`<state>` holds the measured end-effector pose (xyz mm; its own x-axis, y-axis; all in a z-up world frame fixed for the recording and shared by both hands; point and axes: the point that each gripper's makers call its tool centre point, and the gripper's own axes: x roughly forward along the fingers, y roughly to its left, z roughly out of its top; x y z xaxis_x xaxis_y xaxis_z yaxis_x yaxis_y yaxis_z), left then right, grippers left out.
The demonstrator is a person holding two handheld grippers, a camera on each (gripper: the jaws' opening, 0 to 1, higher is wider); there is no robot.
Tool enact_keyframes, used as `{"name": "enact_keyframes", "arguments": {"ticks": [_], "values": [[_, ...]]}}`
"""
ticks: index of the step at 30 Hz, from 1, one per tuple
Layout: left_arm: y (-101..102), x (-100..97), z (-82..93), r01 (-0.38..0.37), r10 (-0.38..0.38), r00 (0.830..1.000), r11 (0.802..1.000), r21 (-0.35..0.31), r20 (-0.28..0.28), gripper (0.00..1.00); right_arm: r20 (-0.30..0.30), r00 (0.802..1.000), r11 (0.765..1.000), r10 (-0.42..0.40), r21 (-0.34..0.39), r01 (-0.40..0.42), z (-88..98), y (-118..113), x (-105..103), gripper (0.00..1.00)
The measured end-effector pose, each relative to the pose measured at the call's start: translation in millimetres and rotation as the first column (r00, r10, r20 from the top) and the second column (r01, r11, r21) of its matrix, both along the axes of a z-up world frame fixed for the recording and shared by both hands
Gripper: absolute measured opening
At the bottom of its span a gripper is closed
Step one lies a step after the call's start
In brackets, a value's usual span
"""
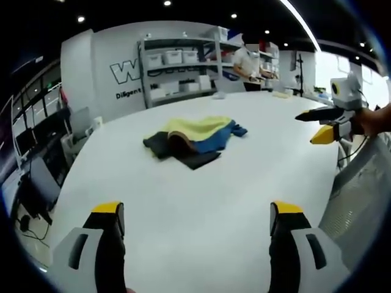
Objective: Fold the garment on the visible template until the final outline fits inside the template.
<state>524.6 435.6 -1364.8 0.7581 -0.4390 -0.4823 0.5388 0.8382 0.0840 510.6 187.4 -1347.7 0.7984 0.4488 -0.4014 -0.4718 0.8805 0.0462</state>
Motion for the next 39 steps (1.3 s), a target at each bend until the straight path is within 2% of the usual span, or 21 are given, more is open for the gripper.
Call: {"name": "enact_keyframes", "arguments": {"ticks": [4, 21, 26, 28, 39], "values": [[-1, -0.1, -1.1, 0.007, -0.007, 1.000, 1.000, 0.012, 0.000, 0.98, -0.006, 1.000, 1.000, -0.002, 0.011, 0.002, -0.4, 0, 0, 0.99], [3, 0.7, -6.5, -0.016, 0.016, 0.999, 1.000, -0.003, -0.028, 0.99, -0.033, 0.999, 1.000, 0.001, 0.020, 0.000, -6.3, 1, -1, 0.99], [4, 1.8, -3.5, -0.028, 0.027, 0.999, 0.999, -0.017, -0.024, 0.99, -0.026, 1.000, 1.000, -0.001, 0.017, 0.001, -4.6, 0, 0, 0.99], [4, 1.9, -6.3, -0.031, 0.030, 0.999, 0.999, -0.019, -0.039, 0.99, -0.035, 0.999, 1.000, 0.004, 0.010, -0.004, -6.9, 1, -1, 0.99], [-8, 4.1, -2.3, 0.009, -0.011, 0.999, 0.999, -0.039, -0.038, 0.99, -0.032, 0.999, 1.000, 0.008, -0.008, -0.008, -4.7, 3, 4, 0.99]]}}
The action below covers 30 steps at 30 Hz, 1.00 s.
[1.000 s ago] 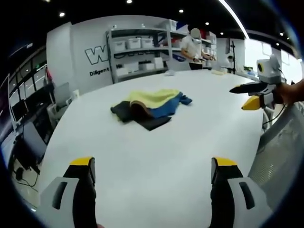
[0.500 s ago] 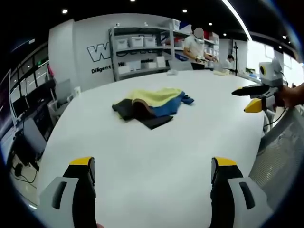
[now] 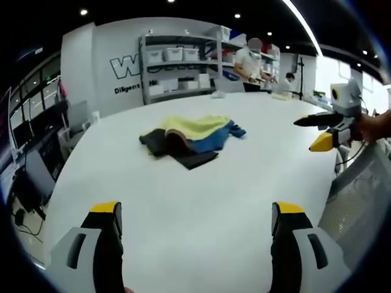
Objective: Fold the garment on the visible template until the final outline fits inside the template.
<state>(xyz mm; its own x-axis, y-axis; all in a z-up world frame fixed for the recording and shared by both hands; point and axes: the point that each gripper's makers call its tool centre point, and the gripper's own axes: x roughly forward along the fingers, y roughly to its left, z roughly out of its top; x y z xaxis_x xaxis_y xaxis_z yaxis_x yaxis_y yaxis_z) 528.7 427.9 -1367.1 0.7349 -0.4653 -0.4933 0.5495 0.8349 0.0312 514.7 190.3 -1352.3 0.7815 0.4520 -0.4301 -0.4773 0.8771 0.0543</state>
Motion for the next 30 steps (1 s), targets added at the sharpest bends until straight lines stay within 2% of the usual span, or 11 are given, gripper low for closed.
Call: {"name": "enact_keyframes", "arguments": {"ticks": [6, 13, 17, 22, 26, 30], "values": [[-6, 4.9, -5.4, 0.019, -0.019, 1.000, 1.000, -0.013, -0.015, 0.99, 0.000, 1.000, 1.000, -0.007, 0.004, 0.007, -1.3, 1, 7, 0.99], [-11, 19.0, -5.8, 0.055, -0.055, 0.998, 0.998, -0.021, -0.017, 0.99, 0.001, 1.000, 0.999, 0.014, -0.047, -0.014, -6.6, 0, 17, 0.93], [-14, 31.7, -6.2, 0.067, -0.068, 0.998, 0.997, -0.030, -0.019, 0.98, 0.016, 0.999, 0.996, 0.040, -0.083, -0.039, -6.3, 1, 24, 0.83], [-16, 47.4, -6.9, 0.076, -0.077, 0.997, 0.997, -0.031, -0.021, 0.95, 0.014, 0.997, 0.987, 0.079, -0.141, -0.076, -11.1, 5, 35, 0.75], [-18, 56.4, -9.3, 0.084, -0.084, 0.996, 0.996, -0.021, -0.021, 0.92, -0.008, 0.995, 0.979, 0.103, -0.175, -0.103, -16.9, 7, 43, 0.58], [-21, 60.8, -12.9, 0.101, -0.101, 0.994, 0.995, -0.014, -0.029, 0.91, -0.023, 0.990, 0.967, 0.137, -0.212, -0.139, -24.0, 12, 52, 0.49]]}}
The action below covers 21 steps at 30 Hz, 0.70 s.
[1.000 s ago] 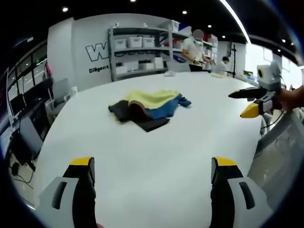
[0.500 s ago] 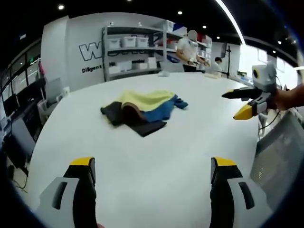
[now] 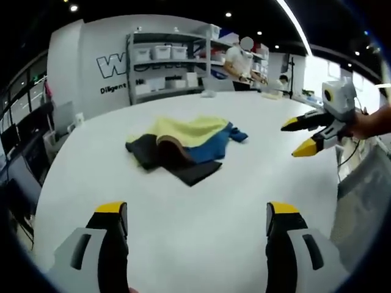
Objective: Fold the garment on the visible template until the final outline fits inside the template.
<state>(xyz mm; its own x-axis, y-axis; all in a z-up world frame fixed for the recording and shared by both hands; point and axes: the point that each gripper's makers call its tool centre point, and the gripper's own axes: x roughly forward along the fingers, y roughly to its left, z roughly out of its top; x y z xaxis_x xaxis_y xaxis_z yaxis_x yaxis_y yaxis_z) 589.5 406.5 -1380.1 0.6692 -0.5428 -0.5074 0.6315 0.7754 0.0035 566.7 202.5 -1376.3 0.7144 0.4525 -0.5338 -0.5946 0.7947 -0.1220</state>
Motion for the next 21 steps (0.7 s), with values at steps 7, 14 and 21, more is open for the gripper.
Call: {"name": "enact_keyframes", "arguments": {"ticks": [7, 14, 21], "values": [[-6, 10.4, -4.7, 0.031, -0.031, 1.000, 0.999, 0.011, -0.003, 0.89, 0.007, 0.999, 0.997, 0.037, -0.062, -0.037, -9.3, 7, 17, 0.37], [-7, 21.2, -6.4, 0.046, -0.046, 0.999, 0.999, 0.020, 0.007, 0.87, 0.010, 0.998, 0.993, 0.061, -0.106, -0.059, -16.7, 11, 31, 0.28], [-11, 35.3, -9.1, 0.059, -0.059, 0.998, 0.998, 0.025, 0.008, 0.83, 0.013, 0.995, 0.987, 0.099, -0.130, -0.097, -18.9, 18, 43, 0.31]]}}
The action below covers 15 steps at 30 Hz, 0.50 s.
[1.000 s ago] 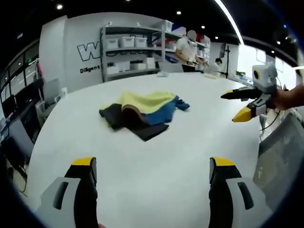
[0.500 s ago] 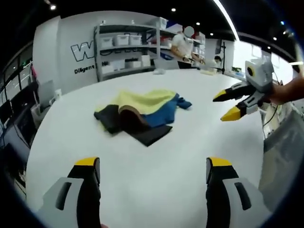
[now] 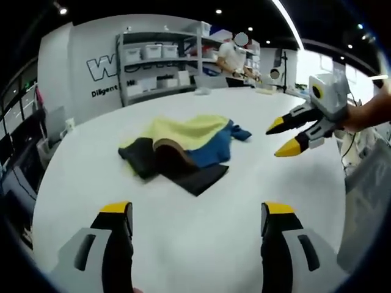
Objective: Fold the garment on the visible template until the final outline fits inside the template.
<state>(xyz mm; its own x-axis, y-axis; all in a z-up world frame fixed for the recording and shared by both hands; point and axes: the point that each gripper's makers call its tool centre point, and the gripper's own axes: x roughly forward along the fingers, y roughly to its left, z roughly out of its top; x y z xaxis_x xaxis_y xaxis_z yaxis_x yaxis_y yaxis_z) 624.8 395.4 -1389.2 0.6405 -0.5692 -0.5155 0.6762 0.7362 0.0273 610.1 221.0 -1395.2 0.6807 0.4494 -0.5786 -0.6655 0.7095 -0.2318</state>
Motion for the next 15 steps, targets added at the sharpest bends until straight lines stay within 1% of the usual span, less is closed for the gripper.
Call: {"name": "enact_keyframes", "arguments": {"ticks": [3, 7, 9, 12, 13, 15], "values": [[-2, 4.7, -1.5, 0.007, -0.007, 1.000, 1.000, 0.004, 0.000, 0.80, -0.004, 1.000, 0.999, 0.018, -0.026, -0.018, -4.2, 3, 5, 0.30], [-6, 10.7, -2.6, 0.033, -0.033, 0.999, 0.999, 0.024, 0.009, 0.76, -0.008, 0.999, 0.999, 0.031, -0.035, -0.031, -7.8, 7, 13, 0.30], [-8, 14.6, -4.1, 0.043, -0.044, 0.999, 0.998, 0.034, 0.012, 0.74, -0.010, 0.999, 0.999, 0.034, -0.042, -0.035, -9.3, 9, 17, 0.28], [-11, 19.1, -8.2, 0.060, -0.061, 0.998, 0.997, 0.054, 0.009, 0.72, -0.015, 0.999, 0.999, 0.041, -0.024, -0.041, -10.3, 15, 24, 0.30], [-12, 20.5, -9.9, 0.066, -0.067, 0.998, 0.995, 0.069, 0.010, 0.70, -0.017, 0.999, 0.999, 0.044, -0.028, -0.044, -11.9, 17, 27, 0.31], [-14, 22.1, -11.4, 0.073, -0.074, 0.997, 0.995, 0.074, 0.011, 0.67, -0.018, 0.998, 0.998, 0.054, -0.041, -0.055, -13.4, 19, 29, 0.29]]}}
